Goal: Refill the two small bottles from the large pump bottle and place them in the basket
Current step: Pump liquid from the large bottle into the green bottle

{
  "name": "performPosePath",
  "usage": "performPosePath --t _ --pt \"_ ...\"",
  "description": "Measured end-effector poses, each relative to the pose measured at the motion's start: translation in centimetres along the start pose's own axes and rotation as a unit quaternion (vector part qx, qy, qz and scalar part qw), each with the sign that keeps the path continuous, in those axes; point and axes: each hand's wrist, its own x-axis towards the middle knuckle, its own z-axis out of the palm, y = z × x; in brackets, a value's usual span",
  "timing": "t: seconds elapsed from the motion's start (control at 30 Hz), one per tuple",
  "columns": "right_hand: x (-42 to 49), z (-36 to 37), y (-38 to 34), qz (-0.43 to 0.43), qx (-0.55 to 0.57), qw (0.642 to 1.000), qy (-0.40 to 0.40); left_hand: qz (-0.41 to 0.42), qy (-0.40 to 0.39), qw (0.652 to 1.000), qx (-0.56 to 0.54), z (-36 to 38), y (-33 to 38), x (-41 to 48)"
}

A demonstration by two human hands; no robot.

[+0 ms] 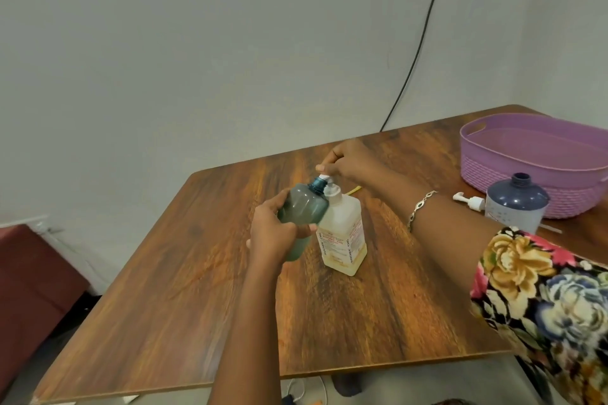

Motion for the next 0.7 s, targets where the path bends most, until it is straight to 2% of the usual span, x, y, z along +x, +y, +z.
performPosePath --t 0.1,0.33,0.53,0.7 --pt "0.1 -0.7 -0.6 0.003 -0.021 1.000 -0.012 0.011 0.000 1.000 0.012 -0.2 0.6 0.3" --pt "0.3 1.0 1.1 -0.005 -0.039 0.999 0.020 -0.007 -0.009 0.999 0.033 0.2 -0.4 -0.3" --pt "0.4 -0.3 -0.8 -0.007 -0.030 0.999 -0.008 0.009 -0.008 1.000 0.023 -0.5 0.6 0.3" --pt "0.5 1.0 0.8 -0.001 -0.042 0.999 0.023 0.004 -0.005 0.999 0.043 0.0 -0.5 0.3"
